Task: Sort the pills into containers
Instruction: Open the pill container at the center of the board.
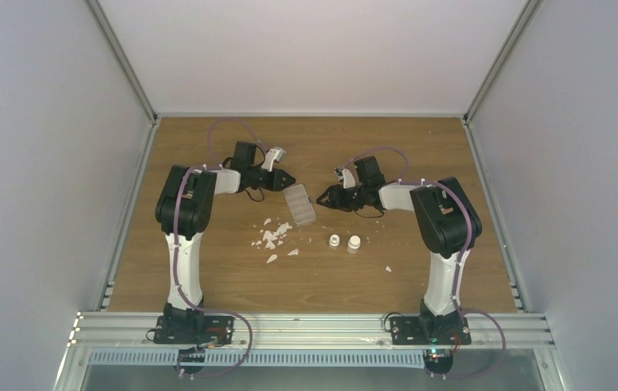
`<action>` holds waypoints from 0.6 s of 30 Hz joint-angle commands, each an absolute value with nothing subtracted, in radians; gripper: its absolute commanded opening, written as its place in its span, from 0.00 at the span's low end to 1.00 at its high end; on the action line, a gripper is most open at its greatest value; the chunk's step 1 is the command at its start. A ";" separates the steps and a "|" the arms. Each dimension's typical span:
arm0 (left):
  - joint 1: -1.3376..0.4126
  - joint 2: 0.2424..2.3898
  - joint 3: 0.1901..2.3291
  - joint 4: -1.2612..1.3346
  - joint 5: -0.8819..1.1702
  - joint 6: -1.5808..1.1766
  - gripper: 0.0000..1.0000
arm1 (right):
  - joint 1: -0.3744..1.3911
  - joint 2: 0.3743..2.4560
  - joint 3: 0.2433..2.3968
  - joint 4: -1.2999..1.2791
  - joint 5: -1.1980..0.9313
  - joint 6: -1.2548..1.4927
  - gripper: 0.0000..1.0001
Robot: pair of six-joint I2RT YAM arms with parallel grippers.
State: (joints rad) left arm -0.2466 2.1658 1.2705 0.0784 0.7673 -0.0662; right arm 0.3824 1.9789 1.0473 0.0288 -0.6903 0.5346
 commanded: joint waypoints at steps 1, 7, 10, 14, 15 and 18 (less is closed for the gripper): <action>-0.252 2.182 1.287 0.084 0.761 -0.051 0.59 | 0.388 2.000 1.060 0.023 -0.695 0.518 0.99; -0.253 2.176 1.279 0.086 0.776 -0.048 0.51 | 0.389 2.002 1.058 0.025 -0.697 0.518 1.00; -0.252 2.172 1.278 0.083 0.787 -0.045 0.46 | 0.389 2.006 1.060 0.026 -0.698 0.521 1.00; -0.253 2.169 1.274 0.082 0.795 -0.046 0.42 | 0.389 2.010 1.060 0.026 -0.700 0.523 1.00; -0.252 2.168 1.272 0.083 0.797 -0.045 0.41 | 0.389 2.010 1.060 0.026 -0.699 0.524 1.00; -0.251 2.168 1.270 0.083 0.804 -0.045 0.34 | 0.388 2.008 1.059 0.026 -0.700 0.525 1.00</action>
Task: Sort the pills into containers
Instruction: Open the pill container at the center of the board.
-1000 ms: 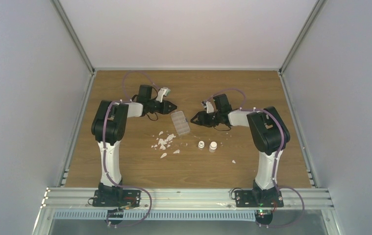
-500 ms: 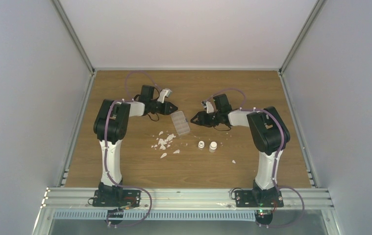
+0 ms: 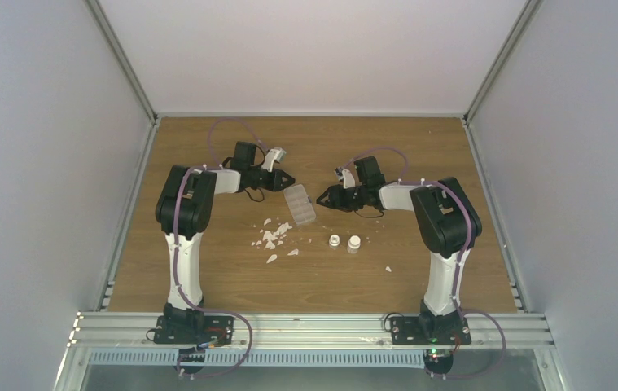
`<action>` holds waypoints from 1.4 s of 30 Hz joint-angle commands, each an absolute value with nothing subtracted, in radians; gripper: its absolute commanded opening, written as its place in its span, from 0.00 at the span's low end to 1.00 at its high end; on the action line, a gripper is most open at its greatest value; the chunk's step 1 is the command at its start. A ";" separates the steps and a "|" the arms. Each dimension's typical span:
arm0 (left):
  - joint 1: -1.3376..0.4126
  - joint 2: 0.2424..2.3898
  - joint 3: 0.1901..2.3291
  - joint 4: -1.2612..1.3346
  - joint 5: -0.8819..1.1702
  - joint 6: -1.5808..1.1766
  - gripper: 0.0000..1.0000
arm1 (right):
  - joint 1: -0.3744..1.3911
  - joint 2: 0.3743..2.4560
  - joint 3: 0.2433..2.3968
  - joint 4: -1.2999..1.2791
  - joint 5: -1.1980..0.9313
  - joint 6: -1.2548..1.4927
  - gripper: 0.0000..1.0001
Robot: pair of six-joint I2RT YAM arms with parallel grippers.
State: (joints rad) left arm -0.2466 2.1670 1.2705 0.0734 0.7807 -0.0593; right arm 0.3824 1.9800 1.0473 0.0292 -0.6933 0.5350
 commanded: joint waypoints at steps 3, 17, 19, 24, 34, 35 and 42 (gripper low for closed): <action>-0.251 2.172 1.268 0.091 0.813 -0.048 0.11 | 0.389 2.007 1.059 0.026 -0.698 0.523 1.00; -0.222 2.180 1.274 0.217 0.960 -0.099 0.00 | 0.387 1.981 1.044 0.041 -0.684 0.527 1.00; -0.220 2.178 1.269 0.237 0.978 -0.106 0.00 | 0.383 1.968 1.033 0.056 -0.686 0.533 1.00; -0.216 2.172 1.267 0.258 1.007 -0.114 0.00 | 0.372 1.932 1.003 0.092 -0.696 0.546 1.00; -0.215 1.983 1.133 0.246 0.668 -0.187 0.98 | 0.382 1.895 1.004 0.078 -0.661 0.521 1.00; -0.217 1.948 1.094 0.261 0.630 -0.206 0.99 | 0.397 1.890 1.018 0.050 -0.625 0.505 1.00; -0.240 1.768 0.837 0.352 0.499 -0.352 0.99 | 0.431 1.922 1.057 0.024 -0.627 0.497 1.00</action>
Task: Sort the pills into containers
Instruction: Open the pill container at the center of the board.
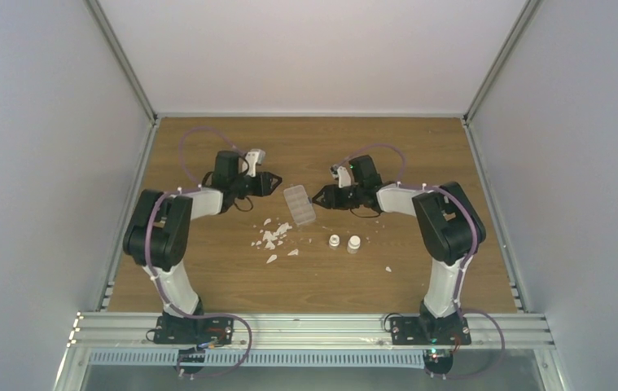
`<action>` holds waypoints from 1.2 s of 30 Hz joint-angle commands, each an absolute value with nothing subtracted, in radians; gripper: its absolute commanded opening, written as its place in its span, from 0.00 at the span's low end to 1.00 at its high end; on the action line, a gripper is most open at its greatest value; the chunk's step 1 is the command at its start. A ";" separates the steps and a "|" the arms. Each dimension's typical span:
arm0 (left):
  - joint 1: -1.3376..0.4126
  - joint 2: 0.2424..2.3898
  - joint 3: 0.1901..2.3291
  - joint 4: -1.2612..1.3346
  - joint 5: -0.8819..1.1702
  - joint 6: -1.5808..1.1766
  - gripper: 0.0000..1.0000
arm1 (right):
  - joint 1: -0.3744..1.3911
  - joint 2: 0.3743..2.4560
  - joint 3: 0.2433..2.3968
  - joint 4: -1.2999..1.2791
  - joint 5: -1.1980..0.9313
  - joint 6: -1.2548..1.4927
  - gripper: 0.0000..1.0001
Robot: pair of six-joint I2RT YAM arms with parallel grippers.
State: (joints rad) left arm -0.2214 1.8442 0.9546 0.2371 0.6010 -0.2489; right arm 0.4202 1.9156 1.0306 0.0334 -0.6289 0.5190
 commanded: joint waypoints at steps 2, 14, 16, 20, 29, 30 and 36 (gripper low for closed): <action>-0.263 1.755 0.794 0.378 0.507 -0.374 0.99 | 0.431 1.942 1.060 0.041 -0.670 0.511 0.99; -0.357 1.863 0.830 0.393 0.552 -0.375 0.94 | 0.432 2.050 1.106 0.054 -0.852 0.588 0.98; -0.358 1.876 0.832 0.391 0.555 -0.367 0.79 | 0.433 2.052 1.107 0.062 -0.861 0.591 0.89; -0.358 1.908 0.833 0.409 0.567 -0.377 0.62 | 0.438 2.048 1.116 0.085 -0.891 0.606 0.48; -0.358 1.971 0.869 0.451 0.584 -0.414 0.72 | 0.457 2.003 1.176 0.051 -0.864 0.604 0.38; -0.357 1.976 0.877 0.447 0.583 -0.412 0.75 | 0.460 2.000 1.183 0.047 -0.862 0.604 0.39; -0.352 2.016 0.932 0.411 0.559 -0.384 0.94 | 0.485 1.995 1.228 0.032 -0.849 0.606 0.41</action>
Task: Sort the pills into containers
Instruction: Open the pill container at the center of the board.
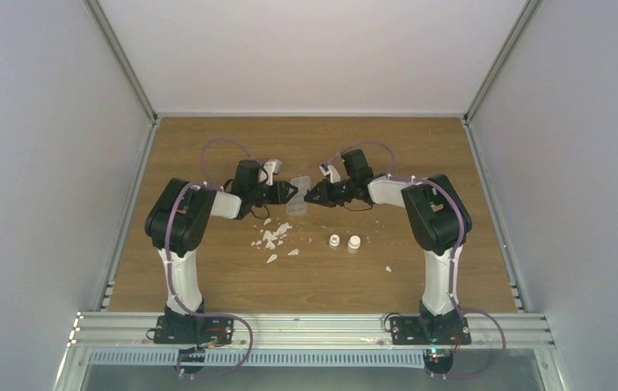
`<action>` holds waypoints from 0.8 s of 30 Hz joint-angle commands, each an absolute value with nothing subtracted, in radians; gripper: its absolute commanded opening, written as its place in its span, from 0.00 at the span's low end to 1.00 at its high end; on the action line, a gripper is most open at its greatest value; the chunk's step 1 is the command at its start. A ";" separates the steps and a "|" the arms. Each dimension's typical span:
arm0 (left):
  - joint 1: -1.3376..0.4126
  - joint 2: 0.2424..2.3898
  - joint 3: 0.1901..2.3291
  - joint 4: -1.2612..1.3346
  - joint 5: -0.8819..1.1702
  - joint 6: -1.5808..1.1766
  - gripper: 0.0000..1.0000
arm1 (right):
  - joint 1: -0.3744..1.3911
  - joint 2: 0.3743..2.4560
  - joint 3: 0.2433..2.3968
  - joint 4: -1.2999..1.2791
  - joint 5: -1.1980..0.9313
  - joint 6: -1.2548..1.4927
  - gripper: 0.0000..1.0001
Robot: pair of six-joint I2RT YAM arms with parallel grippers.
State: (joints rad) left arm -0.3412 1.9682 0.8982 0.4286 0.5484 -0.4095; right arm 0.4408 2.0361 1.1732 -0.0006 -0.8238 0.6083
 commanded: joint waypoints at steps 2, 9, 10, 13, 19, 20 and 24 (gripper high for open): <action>-0.350 2.020 0.948 0.405 0.549 -0.371 0.99 | 0.495 1.997 1.240 0.029 -0.847 0.609 0.42; -0.314 2.047 0.982 0.385 0.587 -0.340 0.99 | 0.521 2.016 1.303 0.021 -0.837 0.618 0.47; -0.302 2.052 0.982 0.388 0.599 -0.337 0.99 | 0.521 2.025 1.315 0.017 -0.834 0.618 0.49; -0.280 2.074 0.991 0.384 0.625 -0.324 0.99 | 0.522 2.048 1.354 0.005 -0.818 0.611 0.55; -0.242 2.058 0.957 0.444 0.666 -0.330 0.99 | 0.517 1.999 1.349 -0.075 -0.723 0.561 0.88; -0.241 2.046 0.952 0.450 0.671 -0.322 0.99 | 0.510 1.980 1.323 -0.080 -0.712 0.556 0.91; -0.251 2.016 0.945 0.440 0.684 -0.274 0.84 | 0.460 1.949 1.203 -0.072 -0.754 0.566 0.94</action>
State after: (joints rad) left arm -0.2455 2.0468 0.9661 0.4286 0.6682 -0.3317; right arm 0.5056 2.0003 1.2949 -0.0345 -0.7567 0.5838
